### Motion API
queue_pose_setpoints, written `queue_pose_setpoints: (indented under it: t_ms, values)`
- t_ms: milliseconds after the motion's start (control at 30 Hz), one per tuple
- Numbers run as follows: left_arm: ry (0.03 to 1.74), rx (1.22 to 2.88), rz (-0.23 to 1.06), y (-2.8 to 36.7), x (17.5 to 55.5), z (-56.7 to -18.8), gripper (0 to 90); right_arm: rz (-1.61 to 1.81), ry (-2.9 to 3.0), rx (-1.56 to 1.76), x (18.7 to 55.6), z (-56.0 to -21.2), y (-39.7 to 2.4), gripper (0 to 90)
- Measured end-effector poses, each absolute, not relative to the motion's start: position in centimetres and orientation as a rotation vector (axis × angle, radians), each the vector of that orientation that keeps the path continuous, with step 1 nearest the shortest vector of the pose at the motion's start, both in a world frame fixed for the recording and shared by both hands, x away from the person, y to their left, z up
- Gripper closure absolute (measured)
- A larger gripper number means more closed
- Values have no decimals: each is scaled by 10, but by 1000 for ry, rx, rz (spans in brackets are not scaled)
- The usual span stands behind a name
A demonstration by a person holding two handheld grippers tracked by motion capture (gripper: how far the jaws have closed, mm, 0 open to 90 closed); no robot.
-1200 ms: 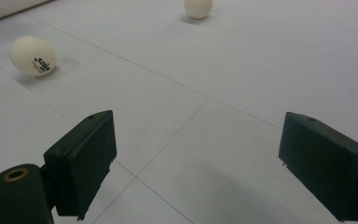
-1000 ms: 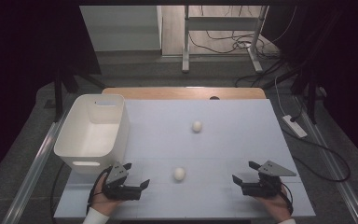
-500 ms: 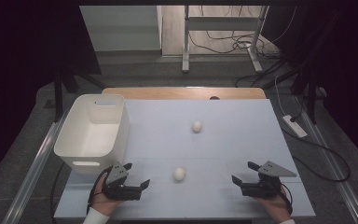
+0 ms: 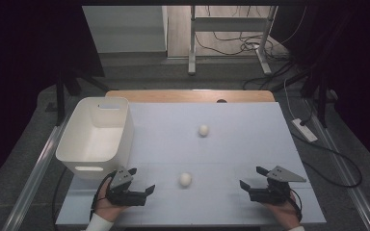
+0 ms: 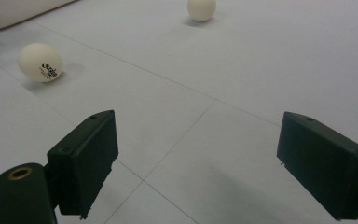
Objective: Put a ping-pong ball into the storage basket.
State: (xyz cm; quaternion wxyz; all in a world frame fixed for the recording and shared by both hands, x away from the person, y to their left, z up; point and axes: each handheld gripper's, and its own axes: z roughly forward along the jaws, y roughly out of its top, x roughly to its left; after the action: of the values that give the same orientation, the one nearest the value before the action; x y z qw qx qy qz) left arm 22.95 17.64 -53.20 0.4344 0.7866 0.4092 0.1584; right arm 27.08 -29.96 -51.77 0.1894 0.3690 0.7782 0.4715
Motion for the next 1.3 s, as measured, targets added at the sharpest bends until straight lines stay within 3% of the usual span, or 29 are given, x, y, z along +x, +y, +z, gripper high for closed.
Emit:
queue_pose_setpoints:
  t_ms: [1300]
  values:
    - [941,2029,358,139,248,-497,76,1324,2214,1026,269,-520,-296,131]
